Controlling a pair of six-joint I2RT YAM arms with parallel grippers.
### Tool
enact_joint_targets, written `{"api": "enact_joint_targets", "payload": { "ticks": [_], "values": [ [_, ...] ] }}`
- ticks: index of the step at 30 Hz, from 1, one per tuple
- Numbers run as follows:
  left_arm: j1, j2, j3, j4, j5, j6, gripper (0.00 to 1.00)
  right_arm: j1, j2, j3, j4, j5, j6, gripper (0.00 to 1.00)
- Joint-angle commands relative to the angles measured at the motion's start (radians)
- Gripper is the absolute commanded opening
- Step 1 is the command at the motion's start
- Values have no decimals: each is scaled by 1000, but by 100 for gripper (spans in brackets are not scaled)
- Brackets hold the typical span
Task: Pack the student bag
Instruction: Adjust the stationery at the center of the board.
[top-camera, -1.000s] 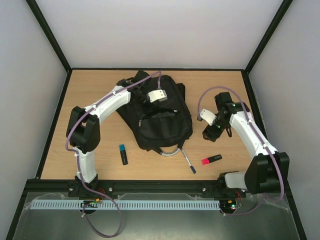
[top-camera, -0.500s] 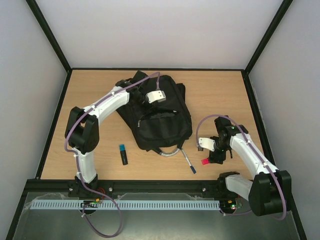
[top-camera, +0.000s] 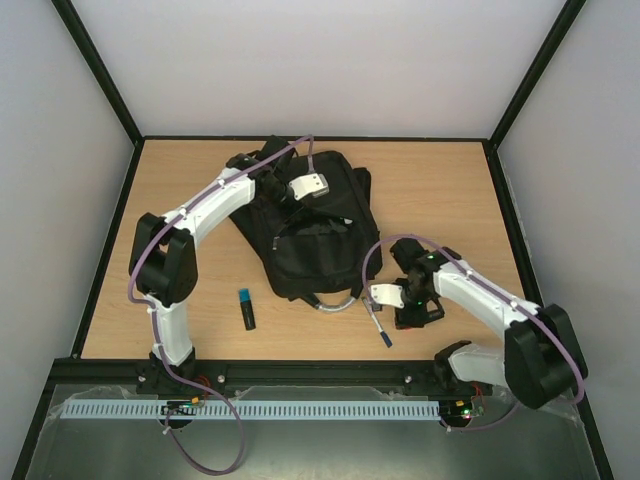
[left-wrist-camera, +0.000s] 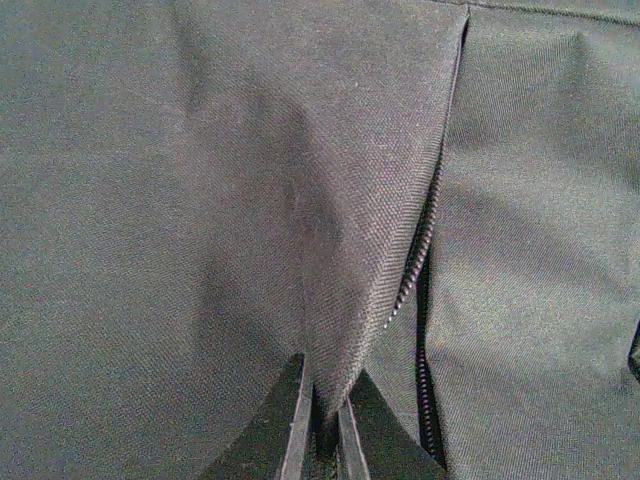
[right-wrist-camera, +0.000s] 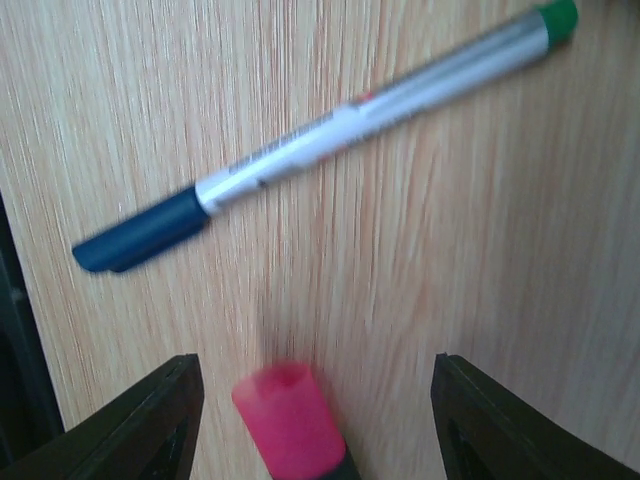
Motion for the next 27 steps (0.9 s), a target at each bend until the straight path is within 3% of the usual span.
{"api": "enact_joint_targets", "payload": {
  "ticks": [1,17,27],
  "values": [
    [34,11,44,18,23,-39,2,88,102,55,39,-46,160,64],
    [34,30,62,28,7,-47,2,149,193,59,172,-99,267,78],
    [34,56,85,25,9,-49,2,151,234,57,234,-65,290,79]
  ]
}}
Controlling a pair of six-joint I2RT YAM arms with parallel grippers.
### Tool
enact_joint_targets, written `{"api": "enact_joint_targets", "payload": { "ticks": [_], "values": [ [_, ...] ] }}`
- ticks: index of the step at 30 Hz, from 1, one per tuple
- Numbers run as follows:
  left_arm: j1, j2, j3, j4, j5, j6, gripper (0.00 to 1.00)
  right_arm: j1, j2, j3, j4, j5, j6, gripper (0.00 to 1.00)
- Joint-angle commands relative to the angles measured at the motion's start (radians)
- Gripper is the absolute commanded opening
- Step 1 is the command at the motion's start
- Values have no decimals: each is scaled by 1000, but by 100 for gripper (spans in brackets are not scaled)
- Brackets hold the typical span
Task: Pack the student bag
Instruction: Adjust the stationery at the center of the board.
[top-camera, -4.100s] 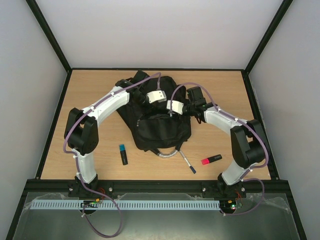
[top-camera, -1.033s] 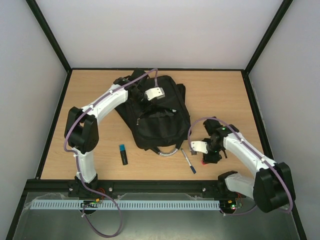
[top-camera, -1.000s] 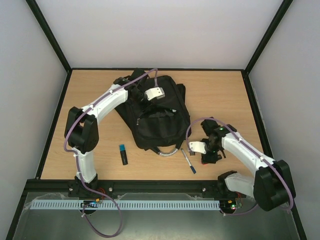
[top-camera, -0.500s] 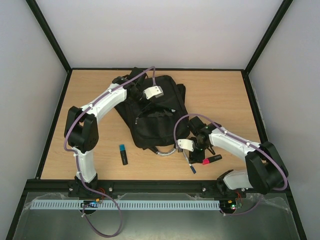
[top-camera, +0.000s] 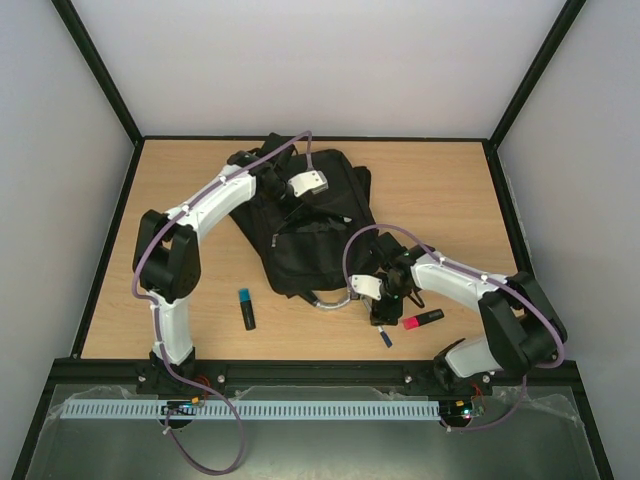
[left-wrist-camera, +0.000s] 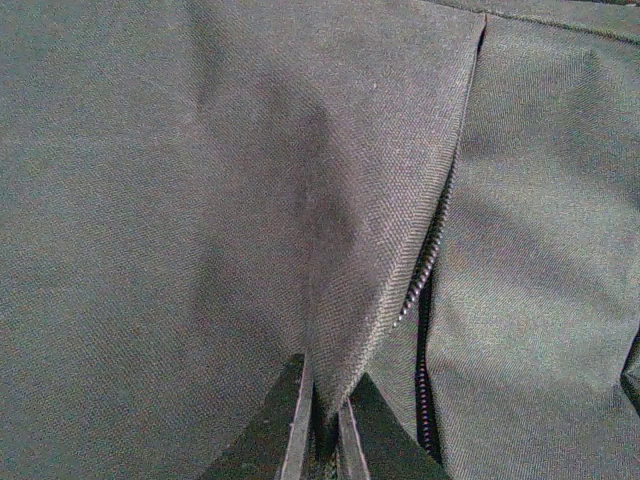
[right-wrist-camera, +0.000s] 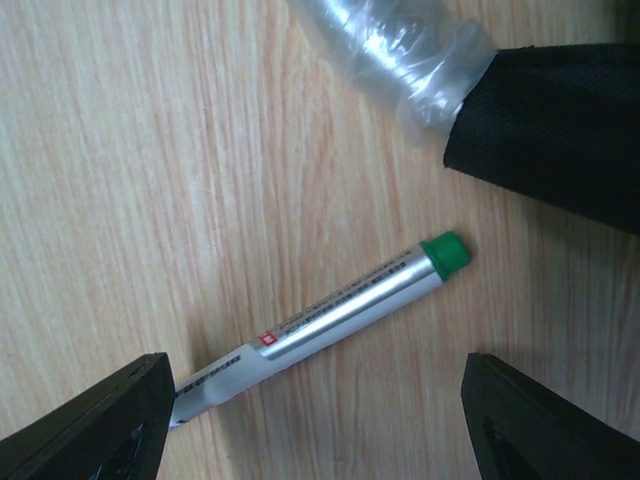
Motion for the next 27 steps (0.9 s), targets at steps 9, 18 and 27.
{"api": "enact_joint_targets", "payload": {
  "ticks": [9,18,27],
  "values": [
    [26,32,61,47,1,-16,2,6,57,28,31,65,9,79],
    [30,31,58,44,2,-16,2,-11,93,54,20,150,25,69],
    [30,26,63,43,-8,-13,2,-54,108,158,-73,85,23,70]
  ]
}}
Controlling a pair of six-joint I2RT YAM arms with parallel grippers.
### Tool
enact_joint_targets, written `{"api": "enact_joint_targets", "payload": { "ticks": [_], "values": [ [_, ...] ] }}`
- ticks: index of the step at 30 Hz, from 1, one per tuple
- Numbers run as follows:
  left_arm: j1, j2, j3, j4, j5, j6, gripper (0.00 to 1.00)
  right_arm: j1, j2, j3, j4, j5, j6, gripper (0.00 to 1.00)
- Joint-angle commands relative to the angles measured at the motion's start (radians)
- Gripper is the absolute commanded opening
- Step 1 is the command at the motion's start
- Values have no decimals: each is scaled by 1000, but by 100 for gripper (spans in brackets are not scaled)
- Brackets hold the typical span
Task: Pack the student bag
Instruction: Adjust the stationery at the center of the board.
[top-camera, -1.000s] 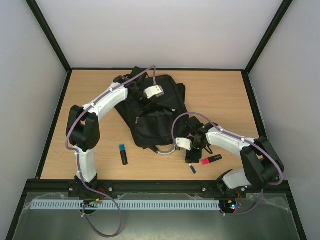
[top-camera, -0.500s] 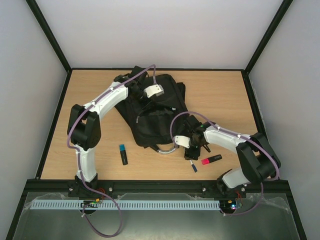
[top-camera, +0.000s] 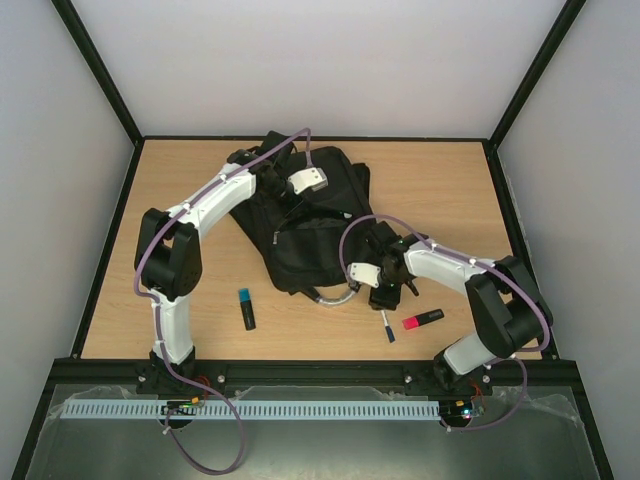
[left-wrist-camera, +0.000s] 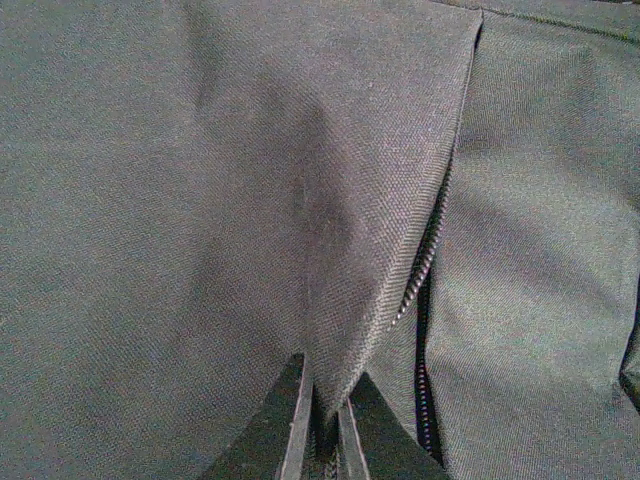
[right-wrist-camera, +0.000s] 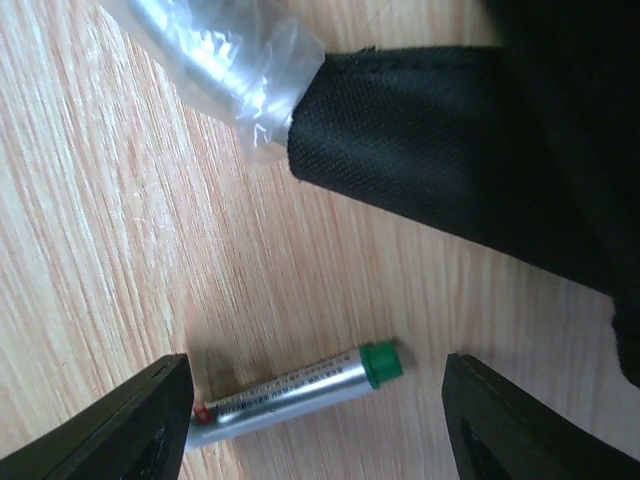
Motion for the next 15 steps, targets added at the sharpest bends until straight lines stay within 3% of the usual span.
{"api": "enact_joint_targets", "payload": {
  "ticks": [1,9,15],
  "values": [
    [21,6,42,30,-17,-7,2,-19,-4,91,-131,-56,13,70],
    [20,6,42,32,-15,-9,2,-19,-57,68,-235,-73,-25,73],
    [20,5,35,29,-18,-8,2,-20,-67,4,-221,-58,-5,77]
  ]
}}
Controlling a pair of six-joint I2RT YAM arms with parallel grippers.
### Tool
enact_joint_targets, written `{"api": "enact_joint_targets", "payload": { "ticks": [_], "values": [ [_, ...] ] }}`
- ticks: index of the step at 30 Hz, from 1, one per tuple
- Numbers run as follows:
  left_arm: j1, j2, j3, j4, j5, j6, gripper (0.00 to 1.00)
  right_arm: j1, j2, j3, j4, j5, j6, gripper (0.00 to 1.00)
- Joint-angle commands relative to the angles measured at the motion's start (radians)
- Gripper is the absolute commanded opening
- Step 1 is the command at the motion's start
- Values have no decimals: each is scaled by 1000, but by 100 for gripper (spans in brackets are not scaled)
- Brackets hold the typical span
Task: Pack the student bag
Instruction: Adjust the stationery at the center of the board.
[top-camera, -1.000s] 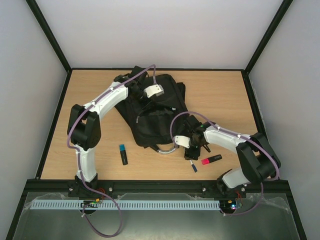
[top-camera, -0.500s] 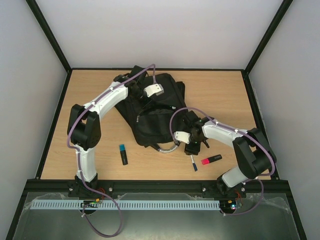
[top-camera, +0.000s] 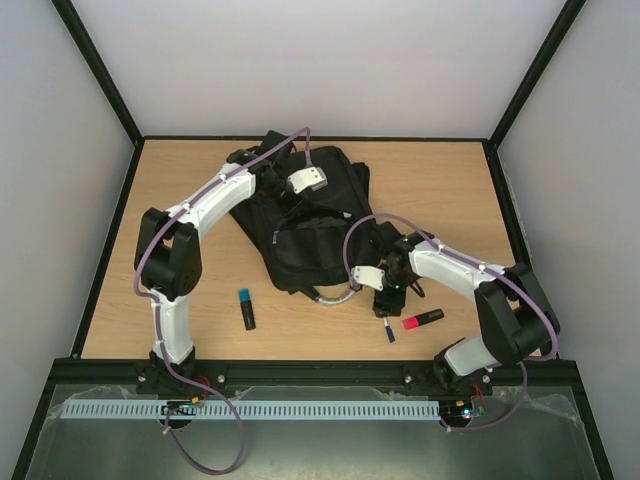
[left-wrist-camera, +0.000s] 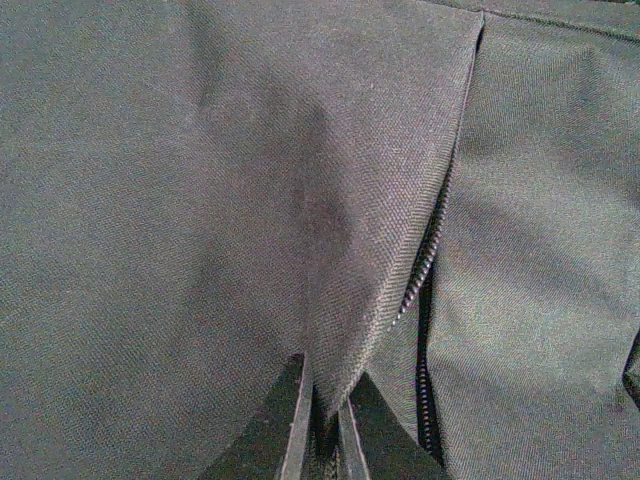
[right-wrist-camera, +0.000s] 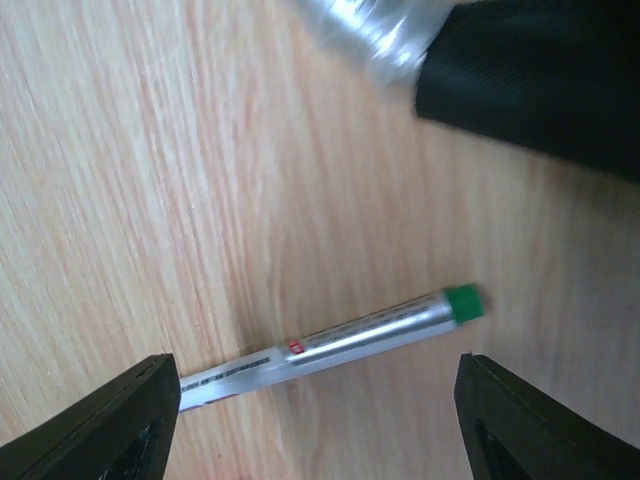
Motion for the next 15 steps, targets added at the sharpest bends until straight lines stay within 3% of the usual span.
{"api": "enact_joint_targets", "payload": {
  "ticks": [1,8,15],
  "values": [
    [17,4,33,21,-13,-7,3,-5,-17,-54,-68,-4,25,78],
    [17,7,35,26,-17,-10,2,-5,-12,-138,-15,23,118,74],
    [16,11,38,26,-16,-10,2,-5,43,-105,50,94,150,54]
  ]
}}
